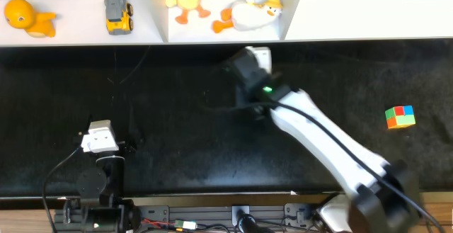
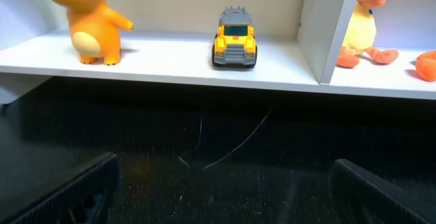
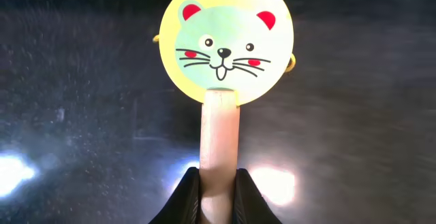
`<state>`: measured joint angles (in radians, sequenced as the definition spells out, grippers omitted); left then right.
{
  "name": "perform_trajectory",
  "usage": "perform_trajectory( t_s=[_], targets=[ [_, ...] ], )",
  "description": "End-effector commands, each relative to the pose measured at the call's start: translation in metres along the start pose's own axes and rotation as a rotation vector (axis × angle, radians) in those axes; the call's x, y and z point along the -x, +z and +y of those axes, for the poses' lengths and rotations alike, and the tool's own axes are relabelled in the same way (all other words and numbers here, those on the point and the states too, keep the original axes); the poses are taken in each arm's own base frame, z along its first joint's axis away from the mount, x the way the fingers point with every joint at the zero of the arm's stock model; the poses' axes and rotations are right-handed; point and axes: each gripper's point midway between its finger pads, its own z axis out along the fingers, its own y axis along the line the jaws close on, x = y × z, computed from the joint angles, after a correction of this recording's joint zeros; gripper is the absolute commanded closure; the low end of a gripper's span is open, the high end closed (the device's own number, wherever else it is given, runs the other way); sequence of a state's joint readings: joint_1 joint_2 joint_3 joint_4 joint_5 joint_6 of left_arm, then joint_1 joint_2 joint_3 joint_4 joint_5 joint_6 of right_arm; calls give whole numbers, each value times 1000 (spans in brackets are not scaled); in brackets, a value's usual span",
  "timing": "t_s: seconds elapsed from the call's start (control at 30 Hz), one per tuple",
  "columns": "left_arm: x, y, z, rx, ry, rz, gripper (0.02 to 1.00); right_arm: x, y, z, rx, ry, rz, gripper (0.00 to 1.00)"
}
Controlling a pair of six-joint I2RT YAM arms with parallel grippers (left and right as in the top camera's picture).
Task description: Store Toys
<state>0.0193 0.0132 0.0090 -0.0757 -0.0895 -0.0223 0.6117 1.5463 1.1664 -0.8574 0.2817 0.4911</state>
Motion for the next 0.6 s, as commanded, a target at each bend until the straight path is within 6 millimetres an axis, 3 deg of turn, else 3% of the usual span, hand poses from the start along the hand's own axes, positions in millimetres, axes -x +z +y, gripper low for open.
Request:
perform_trajectory(
  t_s=[0.03, 0.27, 0.43, 0.6],
  targets=[
    [1, -1, -2, -9, 18, -5, 20, -11, -16, -40, -37, 41, -40, 936],
    [1, -1, -2, -8, 18, -5, 20, -33, -43, -87, -52, 116, -97, 943],
    [1, -1, -2, -9, 18, -5, 20, -26, -58, -115, -82, 108, -143, 930],
    [1, -1, -2, -8, 18, -5, 20, -20, -57, -144, -119, 144, -138, 936]
  ],
)
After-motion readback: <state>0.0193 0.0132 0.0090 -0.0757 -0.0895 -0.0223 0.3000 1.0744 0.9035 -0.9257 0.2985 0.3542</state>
